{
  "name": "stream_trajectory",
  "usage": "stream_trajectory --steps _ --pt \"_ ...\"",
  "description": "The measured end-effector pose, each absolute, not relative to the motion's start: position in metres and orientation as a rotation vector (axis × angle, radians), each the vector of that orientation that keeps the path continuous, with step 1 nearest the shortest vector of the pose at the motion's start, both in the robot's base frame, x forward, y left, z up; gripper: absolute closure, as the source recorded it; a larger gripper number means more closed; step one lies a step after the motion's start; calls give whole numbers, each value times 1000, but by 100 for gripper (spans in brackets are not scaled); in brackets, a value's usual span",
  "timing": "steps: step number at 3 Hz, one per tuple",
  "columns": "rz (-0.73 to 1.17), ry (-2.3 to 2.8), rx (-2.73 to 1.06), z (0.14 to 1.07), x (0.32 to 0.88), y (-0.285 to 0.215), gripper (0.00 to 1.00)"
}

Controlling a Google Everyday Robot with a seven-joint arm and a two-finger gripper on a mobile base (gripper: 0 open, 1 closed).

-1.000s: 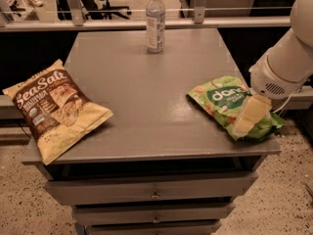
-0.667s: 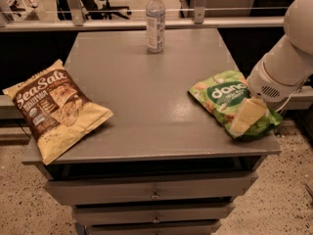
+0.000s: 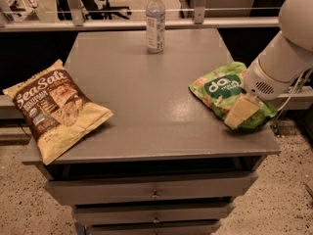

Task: Pick green rice chip bag

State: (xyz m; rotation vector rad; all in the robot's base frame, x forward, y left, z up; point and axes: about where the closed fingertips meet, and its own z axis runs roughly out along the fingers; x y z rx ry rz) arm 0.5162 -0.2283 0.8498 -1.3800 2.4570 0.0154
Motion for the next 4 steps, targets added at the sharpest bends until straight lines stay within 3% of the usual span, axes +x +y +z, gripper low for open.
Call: stream_trajectory --steps 1,2,4 --pt "120 2408 -1387 857 522 -207 87" --pt "258 2314 -1402 867 533 -174 100" --pt "580 2025 -1358 903 562 -111 100"
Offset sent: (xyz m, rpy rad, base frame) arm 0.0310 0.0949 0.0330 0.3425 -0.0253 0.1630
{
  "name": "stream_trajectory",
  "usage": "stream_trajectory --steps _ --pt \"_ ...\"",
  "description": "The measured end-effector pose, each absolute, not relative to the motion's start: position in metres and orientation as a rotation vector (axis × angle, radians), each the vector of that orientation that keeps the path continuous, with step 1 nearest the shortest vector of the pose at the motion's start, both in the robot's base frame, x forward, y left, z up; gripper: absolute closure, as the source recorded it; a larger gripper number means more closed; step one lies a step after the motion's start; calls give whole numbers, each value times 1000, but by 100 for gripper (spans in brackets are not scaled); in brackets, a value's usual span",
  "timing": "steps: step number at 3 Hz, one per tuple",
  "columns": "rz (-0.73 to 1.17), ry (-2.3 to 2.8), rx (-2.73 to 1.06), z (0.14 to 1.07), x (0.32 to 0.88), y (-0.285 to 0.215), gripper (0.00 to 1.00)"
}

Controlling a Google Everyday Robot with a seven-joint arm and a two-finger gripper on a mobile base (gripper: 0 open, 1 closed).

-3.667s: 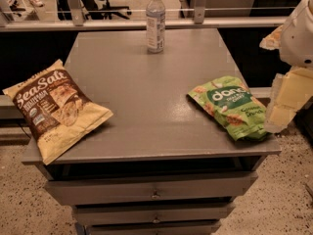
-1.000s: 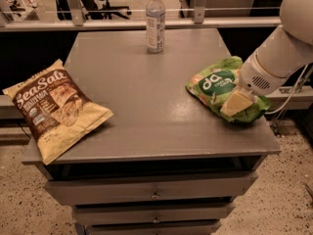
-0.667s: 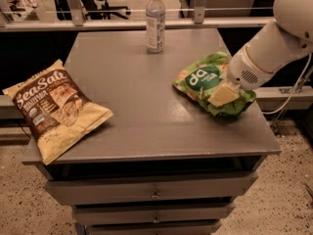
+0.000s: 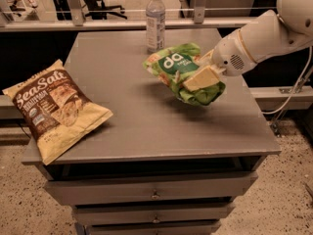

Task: Pick green rice chip bag

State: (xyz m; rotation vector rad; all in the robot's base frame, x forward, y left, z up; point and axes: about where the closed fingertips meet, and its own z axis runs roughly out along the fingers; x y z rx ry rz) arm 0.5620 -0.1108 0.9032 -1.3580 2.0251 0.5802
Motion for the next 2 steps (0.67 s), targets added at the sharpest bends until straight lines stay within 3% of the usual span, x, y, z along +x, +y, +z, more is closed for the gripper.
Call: stream_trajectory --steps 2 --pt "660 1888 -1310 938 565 -97 100"
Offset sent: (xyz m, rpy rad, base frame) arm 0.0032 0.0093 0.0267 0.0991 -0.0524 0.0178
